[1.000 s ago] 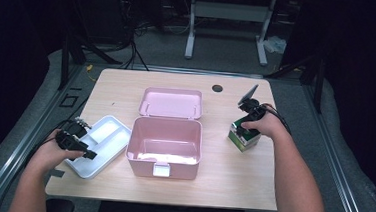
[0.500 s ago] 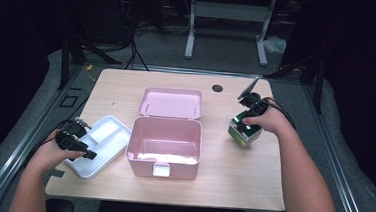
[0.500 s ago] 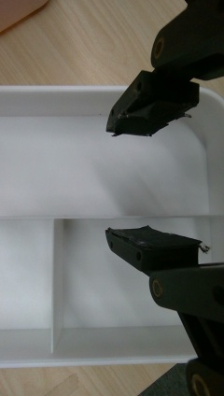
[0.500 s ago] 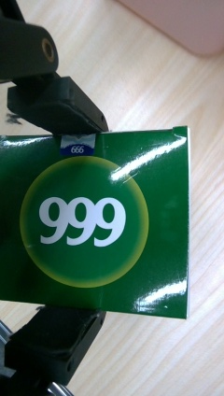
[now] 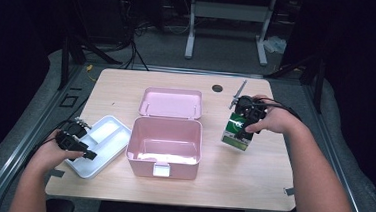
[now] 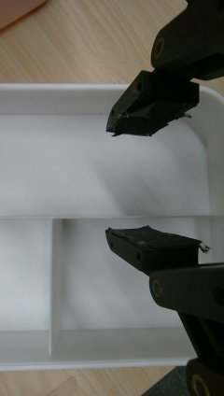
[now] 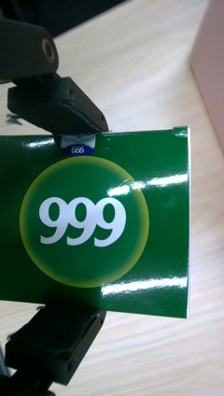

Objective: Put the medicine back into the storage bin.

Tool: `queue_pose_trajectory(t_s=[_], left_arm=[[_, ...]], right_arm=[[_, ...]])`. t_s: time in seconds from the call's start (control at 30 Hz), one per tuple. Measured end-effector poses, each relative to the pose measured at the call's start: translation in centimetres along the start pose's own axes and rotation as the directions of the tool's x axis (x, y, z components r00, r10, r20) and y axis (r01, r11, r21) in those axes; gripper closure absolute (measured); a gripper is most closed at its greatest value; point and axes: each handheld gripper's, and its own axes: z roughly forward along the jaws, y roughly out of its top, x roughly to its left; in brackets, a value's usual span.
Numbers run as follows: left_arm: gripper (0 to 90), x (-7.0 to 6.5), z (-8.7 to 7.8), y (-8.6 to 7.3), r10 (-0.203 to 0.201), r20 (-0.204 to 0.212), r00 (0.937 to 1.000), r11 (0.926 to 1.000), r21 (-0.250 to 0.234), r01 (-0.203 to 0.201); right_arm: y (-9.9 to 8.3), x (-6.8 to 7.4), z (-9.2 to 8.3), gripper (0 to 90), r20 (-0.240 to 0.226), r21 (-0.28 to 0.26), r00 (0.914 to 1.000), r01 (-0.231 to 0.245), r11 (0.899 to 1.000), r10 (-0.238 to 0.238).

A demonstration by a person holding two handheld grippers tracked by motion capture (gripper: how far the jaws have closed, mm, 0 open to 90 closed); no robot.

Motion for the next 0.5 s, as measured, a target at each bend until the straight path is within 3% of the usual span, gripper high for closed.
queue_pose_trajectory(t_s=[0.03, 0.1, 0.33, 0.5], left_arm=[[42.2, 0.0, 0.0, 0.0, 0.0, 0.001, 1.0, 1.0, 0.0, 0.0], [42.2, 0.0, 0.0, 0.0, -0.001, 0.003, 1.0, 1.0, 0.001, 0.001], [42.2, 0.0, 0.0, 0.0, -0.004, 0.006, 1.0, 1.0, -0.001, 0.004], [42.2, 0.0, 0.1, 0.0, 0.0, 0.007, 1.0, 1.0, 0.0, 0.0]], right_arm=[[0.2, 0.3, -0.1, 16.0, -0.004, 0.005, 0.9994, 0.034, 0.999, -0.034], [0.5, 0.6, -0.1, 16.0, -0.012, 0.005, 0.9985, 0.054, 0.999, -0.054], [1.7, 1.5, -1.2, 16.1, -0.044, 0.013, 0.9958, 0.081, 0.997, -0.08], [3.1, 2.5, -3.1, 16.1, -0.066, -0.01, 0.9924, 0.104, 0.995, -0.104]])
